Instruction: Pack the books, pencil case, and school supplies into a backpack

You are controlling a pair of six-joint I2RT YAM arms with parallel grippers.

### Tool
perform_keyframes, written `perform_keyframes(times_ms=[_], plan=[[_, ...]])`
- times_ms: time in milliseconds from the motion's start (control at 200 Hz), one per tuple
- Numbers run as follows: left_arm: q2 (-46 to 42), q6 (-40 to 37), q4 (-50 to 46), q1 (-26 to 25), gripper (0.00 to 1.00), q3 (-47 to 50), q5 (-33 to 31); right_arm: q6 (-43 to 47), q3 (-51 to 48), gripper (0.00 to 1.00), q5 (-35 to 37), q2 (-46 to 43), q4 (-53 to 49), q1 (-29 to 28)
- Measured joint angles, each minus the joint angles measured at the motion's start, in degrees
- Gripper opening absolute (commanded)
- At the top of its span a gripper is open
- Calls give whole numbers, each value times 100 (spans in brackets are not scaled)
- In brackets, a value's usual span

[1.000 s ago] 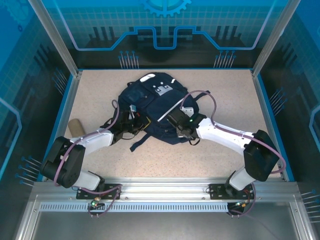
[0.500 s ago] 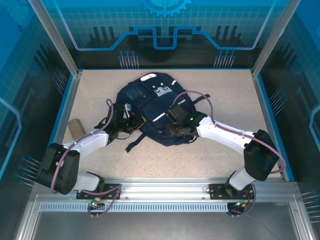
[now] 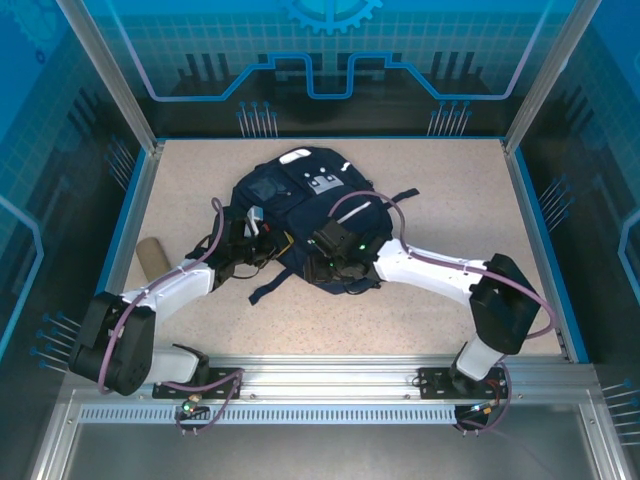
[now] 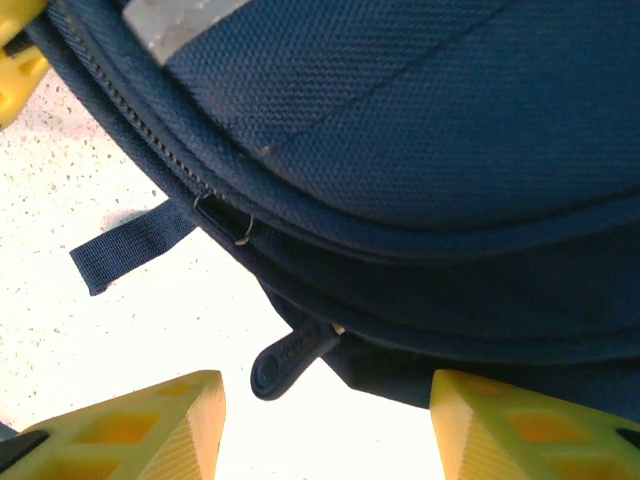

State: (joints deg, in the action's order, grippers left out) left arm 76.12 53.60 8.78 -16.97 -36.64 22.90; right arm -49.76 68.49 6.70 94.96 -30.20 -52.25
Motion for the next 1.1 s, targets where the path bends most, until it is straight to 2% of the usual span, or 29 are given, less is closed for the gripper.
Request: perform_keyframes(times_ms=[445,545,645,730,810,965,1101], plan=[[0,4,0,31,0,0,13,-251,247,21,4,435,-35,-22],[0,4,-2,31,0,0,13,-278,254,22,52,483,-39,-22],[0,22,0,31,0,0,15,-280,254,32,28,496,17,-22],[0,31,7,33,0,0,13,-232,251,32,13,503,111,-37],[0,39,7,33,0,0,11,-214,251,26,79,546,116,-59],[0,39,2,33,0,0,-13,-249,251,6,426,654,44,-98],[0,17,-90,24,0,0,-120,-317,339,0,826,654,-190,-175]])
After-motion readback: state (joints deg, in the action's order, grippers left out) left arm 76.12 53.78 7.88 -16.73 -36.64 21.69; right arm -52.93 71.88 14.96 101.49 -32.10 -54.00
